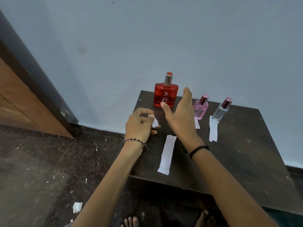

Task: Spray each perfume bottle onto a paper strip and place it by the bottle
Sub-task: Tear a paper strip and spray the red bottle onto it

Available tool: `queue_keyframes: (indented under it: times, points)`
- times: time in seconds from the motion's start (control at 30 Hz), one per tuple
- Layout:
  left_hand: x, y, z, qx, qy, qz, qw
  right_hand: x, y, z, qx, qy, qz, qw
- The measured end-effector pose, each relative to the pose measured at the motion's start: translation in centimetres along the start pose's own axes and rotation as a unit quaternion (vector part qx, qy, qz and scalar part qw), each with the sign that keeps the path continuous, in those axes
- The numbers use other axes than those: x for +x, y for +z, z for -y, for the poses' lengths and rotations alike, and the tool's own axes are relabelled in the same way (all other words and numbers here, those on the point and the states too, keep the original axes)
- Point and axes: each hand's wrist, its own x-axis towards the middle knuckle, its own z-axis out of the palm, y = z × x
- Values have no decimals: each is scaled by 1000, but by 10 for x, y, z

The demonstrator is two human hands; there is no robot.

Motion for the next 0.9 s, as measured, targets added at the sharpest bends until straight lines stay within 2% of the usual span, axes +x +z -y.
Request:
queue_keyframes:
  times: [0.23, 0.4, 0.5, 0.6, 0.73, 0.9]
  points:
    - [4, -1, 3, 4, 7, 5, 1000, 34, 13, -4, 24, -17, 9, 1000]
    - [4, 2, 6, 15, -13, 8, 1000, 24, 6, -2, -54, -93, 7, 994]
    - [6, 0, 6, 11, -30, -9, 999, -2, -14, 3, 3, -110, -6, 994]
    - [6, -2, 4, 21, -19, -23, 999, -32, -46, 5, 126, -34, 31, 991]
    - [-2, 4, -9, 12, 49, 15, 999, -65, -72, -6, 303, 93, 100, 943]
    - [-18, 25, -28, -38, 84, 104, 990, -83, -79, -24, 381, 145, 135, 903]
